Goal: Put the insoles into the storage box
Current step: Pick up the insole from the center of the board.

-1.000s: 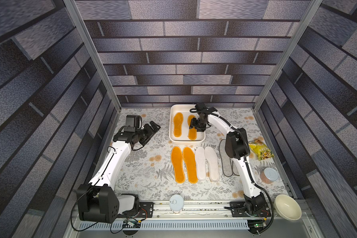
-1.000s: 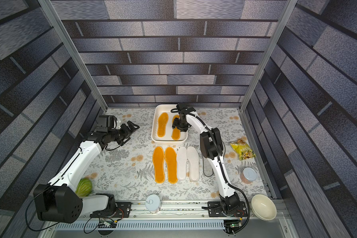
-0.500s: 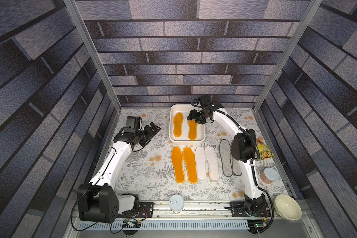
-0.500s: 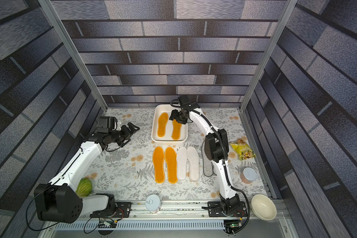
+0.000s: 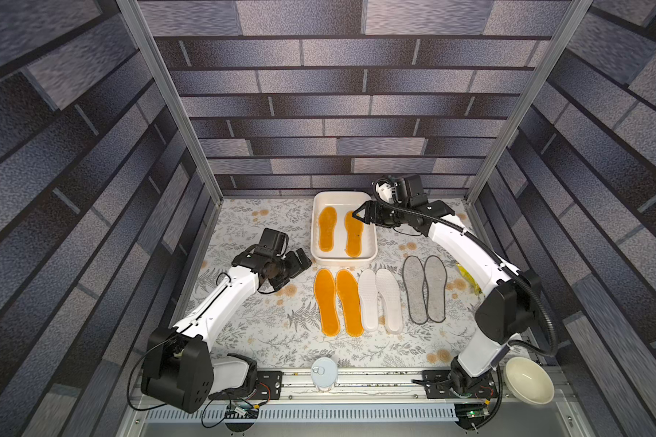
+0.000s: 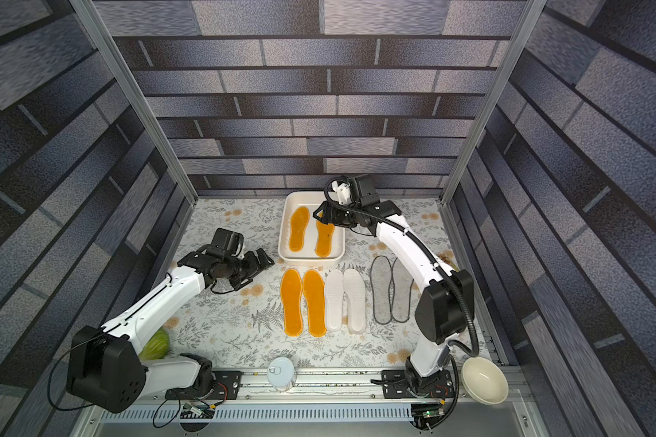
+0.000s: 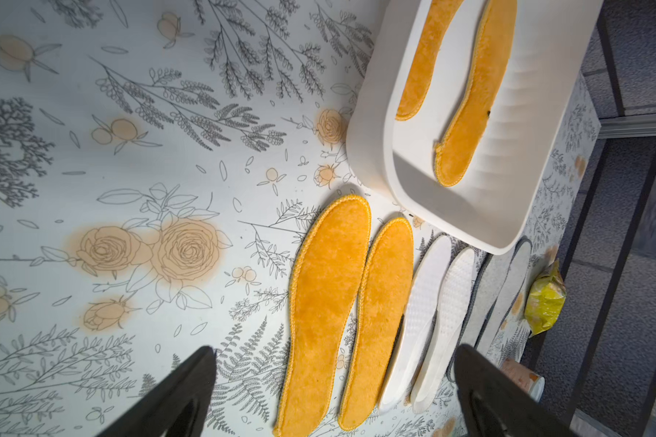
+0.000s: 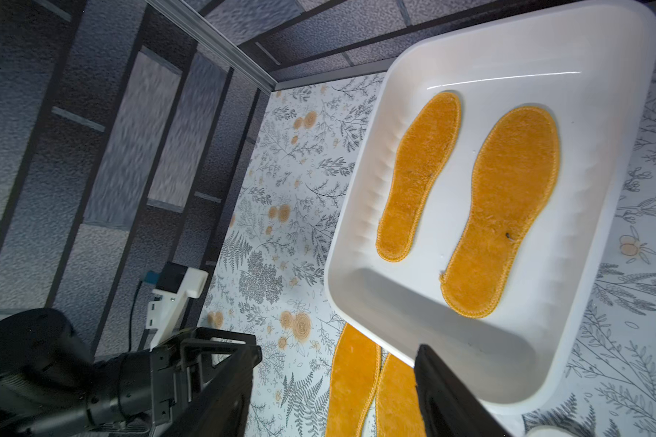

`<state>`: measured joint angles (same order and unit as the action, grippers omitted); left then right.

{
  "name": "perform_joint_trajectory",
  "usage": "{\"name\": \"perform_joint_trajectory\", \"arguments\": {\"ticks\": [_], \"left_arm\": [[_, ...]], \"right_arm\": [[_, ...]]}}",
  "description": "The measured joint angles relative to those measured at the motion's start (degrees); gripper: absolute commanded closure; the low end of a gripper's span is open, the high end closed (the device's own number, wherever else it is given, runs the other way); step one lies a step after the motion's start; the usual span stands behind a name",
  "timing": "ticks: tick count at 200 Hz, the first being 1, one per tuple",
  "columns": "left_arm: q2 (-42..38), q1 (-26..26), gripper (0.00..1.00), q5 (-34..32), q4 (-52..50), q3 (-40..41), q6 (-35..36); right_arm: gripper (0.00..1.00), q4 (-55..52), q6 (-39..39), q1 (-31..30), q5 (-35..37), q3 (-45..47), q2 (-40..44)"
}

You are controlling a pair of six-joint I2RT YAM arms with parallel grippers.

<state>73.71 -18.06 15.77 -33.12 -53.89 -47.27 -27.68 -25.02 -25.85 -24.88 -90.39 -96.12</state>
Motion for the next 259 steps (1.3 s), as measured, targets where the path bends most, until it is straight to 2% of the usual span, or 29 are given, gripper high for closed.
{"name": "perform_joint_trajectory", "arguments": {"ticks": [42, 54, 79, 99, 147, 213, 259], "left_arm": [[-1.0, -5.5, 0.00, -4.6, -2.4, 1.3, -3.8], [-2.0, -6.8, 0.00, -5.9, -2.6, 1.8, -5.2], [-4.2, -9.7, 0.00, -8.9, -2.5, 2.5, -8.7], [-5.1, -11.2, 0.00, -10.1, -2.4, 2.6, -10.6], [-3.6, -11.6, 0.00, -10.3, -0.5, 3.0, -12.2], [2.0, -10.9, 0.00, -7.9, 0.9, 3.0, -10.1], [0.6, -9.7, 0.00, -7.6, 2.5, 5.4, -8.9]], "right_arm": [[0.31, 7.6, -3.3, 0.0, -3.0, 17.5, 10.5], [0.31, 8.4, -4.3, -0.1, -3.3, 20.3, 12.6], [0.22, 9.0, -6.1, -1.0, -2.7, 24.9, 17.2], [0.22, 9.1, -7.1, -2.4, -1.9, 28.3, 21.2], [0.22, 5.1, -5.5, -6.5, 2.8, 31.8, 24.6], [0.22, 4.2, -6.6, -16.9, 15.0, 40.0, 26.7], [0.23, 6.3, -8.5, -20.0, 18.7, 40.5, 26.3]]}}
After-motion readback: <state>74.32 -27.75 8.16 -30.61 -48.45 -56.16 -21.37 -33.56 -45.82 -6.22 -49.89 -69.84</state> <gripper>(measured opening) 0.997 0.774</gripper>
